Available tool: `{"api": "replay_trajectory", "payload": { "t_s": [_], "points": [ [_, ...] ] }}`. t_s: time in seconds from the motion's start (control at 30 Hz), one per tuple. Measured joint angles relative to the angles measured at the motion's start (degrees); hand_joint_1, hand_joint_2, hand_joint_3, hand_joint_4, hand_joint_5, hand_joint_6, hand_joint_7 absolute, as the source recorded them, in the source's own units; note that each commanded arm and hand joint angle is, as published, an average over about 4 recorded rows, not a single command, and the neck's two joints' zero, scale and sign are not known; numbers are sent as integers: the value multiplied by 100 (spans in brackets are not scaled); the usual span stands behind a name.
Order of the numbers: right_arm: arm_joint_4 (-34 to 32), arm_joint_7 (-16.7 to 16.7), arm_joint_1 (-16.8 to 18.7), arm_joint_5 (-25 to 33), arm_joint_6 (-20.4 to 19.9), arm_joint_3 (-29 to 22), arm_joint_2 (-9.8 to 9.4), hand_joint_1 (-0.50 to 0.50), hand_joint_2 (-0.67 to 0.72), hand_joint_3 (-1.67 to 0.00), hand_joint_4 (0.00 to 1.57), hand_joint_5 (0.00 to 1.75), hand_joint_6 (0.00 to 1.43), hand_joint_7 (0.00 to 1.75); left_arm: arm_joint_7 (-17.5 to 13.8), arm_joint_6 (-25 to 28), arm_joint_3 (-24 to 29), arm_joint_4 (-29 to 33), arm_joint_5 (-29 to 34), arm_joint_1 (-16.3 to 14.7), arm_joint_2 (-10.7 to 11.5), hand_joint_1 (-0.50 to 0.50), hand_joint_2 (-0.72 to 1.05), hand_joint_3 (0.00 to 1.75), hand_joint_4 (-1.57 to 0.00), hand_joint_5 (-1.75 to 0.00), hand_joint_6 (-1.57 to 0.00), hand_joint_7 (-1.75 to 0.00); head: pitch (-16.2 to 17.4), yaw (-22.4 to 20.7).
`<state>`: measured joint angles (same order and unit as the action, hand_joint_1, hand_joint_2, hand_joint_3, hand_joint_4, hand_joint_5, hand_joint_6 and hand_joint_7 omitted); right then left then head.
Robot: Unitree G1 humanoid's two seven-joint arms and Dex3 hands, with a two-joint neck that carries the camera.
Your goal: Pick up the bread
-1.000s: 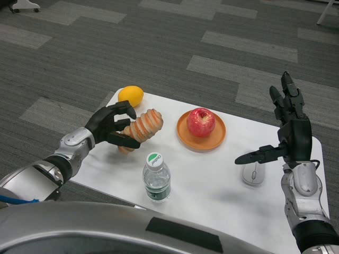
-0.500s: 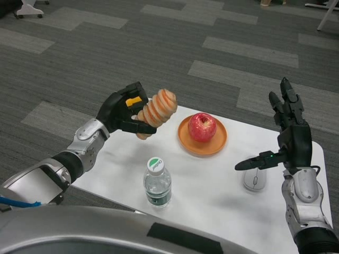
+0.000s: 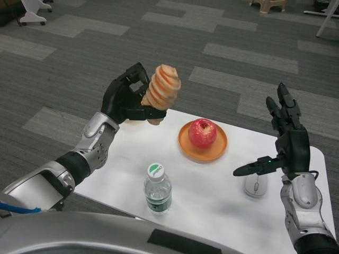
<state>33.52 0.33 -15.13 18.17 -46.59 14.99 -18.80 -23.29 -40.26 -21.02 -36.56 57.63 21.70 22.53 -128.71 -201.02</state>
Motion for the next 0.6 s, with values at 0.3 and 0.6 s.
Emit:
{"api": "replay_trajectory", "payload": {
  "t_s": [0.3,0.6],
  "points": [
    [-99,0,-91,0,0,200,30,-42,15,0,0,19,0,0,34,-40,-44,268,260,-166,-4,50,96,9,-153,-175,-92,-168,-99,-3],
    [-117,0,-116,1,0,314,32,-42,15,0,0,19,0,0,61,-46,-158,282,259,-173,-3,50,96,2,-153,-175,-91,-168,-119,28]
  ]
}}
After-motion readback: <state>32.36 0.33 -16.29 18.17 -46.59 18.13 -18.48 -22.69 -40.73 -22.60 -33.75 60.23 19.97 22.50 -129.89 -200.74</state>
